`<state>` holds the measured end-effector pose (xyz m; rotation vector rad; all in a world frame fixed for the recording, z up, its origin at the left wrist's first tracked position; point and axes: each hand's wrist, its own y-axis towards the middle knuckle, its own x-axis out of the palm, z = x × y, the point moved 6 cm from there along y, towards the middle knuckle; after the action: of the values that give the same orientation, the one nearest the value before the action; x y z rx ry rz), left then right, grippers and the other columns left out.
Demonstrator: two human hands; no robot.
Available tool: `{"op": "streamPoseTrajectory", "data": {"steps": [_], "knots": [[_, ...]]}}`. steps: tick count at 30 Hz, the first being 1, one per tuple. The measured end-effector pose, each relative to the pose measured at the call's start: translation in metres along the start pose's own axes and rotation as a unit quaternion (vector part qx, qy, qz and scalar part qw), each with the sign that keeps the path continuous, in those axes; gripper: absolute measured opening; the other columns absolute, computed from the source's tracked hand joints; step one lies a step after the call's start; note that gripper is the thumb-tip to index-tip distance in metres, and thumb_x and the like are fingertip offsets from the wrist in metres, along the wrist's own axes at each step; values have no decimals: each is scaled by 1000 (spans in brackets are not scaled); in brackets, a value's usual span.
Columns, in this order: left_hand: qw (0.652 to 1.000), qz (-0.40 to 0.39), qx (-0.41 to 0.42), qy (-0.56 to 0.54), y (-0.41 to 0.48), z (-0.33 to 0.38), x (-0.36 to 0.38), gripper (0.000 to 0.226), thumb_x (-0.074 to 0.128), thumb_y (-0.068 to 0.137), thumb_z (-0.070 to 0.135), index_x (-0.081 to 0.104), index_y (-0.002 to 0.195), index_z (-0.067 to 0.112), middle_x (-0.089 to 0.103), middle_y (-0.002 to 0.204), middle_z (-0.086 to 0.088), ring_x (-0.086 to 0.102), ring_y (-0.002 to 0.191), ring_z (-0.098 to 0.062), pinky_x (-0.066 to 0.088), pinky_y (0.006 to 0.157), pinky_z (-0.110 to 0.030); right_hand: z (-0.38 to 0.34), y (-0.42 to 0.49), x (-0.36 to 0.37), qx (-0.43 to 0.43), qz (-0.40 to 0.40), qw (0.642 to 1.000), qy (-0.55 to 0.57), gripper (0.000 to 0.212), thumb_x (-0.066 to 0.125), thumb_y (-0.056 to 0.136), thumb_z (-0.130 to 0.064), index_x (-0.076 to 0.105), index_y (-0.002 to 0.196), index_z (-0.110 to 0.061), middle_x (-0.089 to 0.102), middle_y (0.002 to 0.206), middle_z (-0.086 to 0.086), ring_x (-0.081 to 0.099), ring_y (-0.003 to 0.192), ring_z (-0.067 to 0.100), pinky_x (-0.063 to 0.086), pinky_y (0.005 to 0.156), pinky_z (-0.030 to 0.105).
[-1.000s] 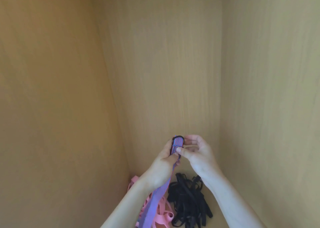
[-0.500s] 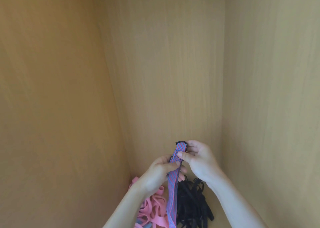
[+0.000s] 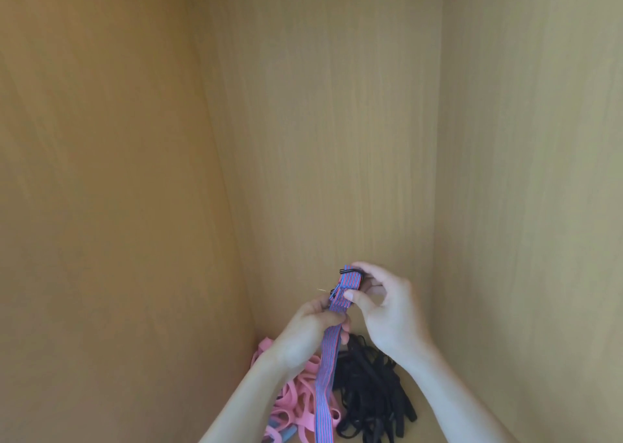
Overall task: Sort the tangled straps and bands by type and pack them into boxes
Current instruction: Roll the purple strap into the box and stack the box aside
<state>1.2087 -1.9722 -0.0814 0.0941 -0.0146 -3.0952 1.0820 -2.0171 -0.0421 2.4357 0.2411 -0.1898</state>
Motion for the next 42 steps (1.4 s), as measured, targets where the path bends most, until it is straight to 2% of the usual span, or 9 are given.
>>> {"op": "streamPoseTrajectory", "data": {"steps": [4, 10, 14, 21, 25, 30, 35, 39, 42], "knots": [[995, -43, 2, -94, -5, -2, -2, 57, 56, 68, 3, 57, 125, 6, 61, 89, -15, 61, 73, -26, 54, 74, -32, -11, -11, 1, -133, 29, 987, -85, 43, 72, 81, 2, 68, 109, -31, 66, 108, -21, 66, 98, 4, 48, 87, 17], [989, -78, 32, -119, -12, 8, 0, 55, 68, 87, 24, 51, 136, 5, 65, 114, -12, 63, 107, -27, 49, 95, -39, -16, -30, 13, -239, 36, 962, -125, 36, 63, 78, 7, 71, 104, -16, 62, 112, -11, 61, 103, 13, 49, 90, 23], [990, -63, 47, -113, -15, 10, -8, 57, 74, 84, 8, 50, 136, 6, 64, 113, -20, 63, 107, -34, 50, 97, -45, -12, -34, 15, -230, 26, 967, -108, 45, 64, 69, 15, 71, 101, -16, 62, 113, -12, 61, 106, 11, 50, 89, 24], [988, -40, 40, -141, -14, 3, -18, 81, 71, 73, -12, 45, 142, 19, 61, 113, -22, 61, 104, -39, 48, 99, -55, -3, -45, 25, -160, -79, 984, -27, 51, 53, 78, 9, 68, 118, -19, 55, 132, -12, 62, 119, 19, 57, 91, 30], [981, -73, 31, -176, -13, -4, -15, 88, 61, 71, -22, 43, 145, 24, 60, 102, -18, 62, 82, -29, 57, 75, -41, -7, -43, 20, -117, -73, 990, -21, 44, 52, 83, -8, 67, 118, -29, 65, 118, -20, 63, 114, 10, 52, 95, 26], [984, -79, 9, -161, -6, -10, -9, 100, 51, 60, -25, 32, 147, 21, 54, 85, -17, 54, 69, -28, 49, 64, -37, 2, -21, 12, -2, -21, 999, 26, 31, 66, 92, 1, 70, 116, -18, 61, 109, -5, 63, 100, 11, 49, 92, 25], [976, -132, -1, -173, -12, -1, -1, 71, 41, 54, -20, 49, 120, 7, 49, 83, -14, 44, 61, -24, 33, 54, -35, 8, -14, 24, 113, -182, 960, 181, 25, 54, 100, -11, 69, 120, -7, 65, 108, 12, 62, 71, 7, 49, 82, 19], [967, -174, -38, -183, -18, -1, 0, 61, 35, 51, -16, 54, 105, 6, 45, 78, -12, 38, 57, -20, 24, 47, -29, 12, -19, 29, 161, -257, 919, 251, 29, 64, 94, -29, 74, 118, -16, 71, 99, 5, 54, 80, 20, 35, 85, 44], [964, -200, -47, -169, -21, -2, 1, 62, 36, 52, -15, 59, 106, 5, 45, 78, -12, 38, 57, -19, 26, 45, -26, 18, -19, 32, 177, -251, 903, 301, 29, 64, 87, -28, 77, 108, -14, 68, 99, 15, 49, 85, 28, 29, 82, 46]]}}
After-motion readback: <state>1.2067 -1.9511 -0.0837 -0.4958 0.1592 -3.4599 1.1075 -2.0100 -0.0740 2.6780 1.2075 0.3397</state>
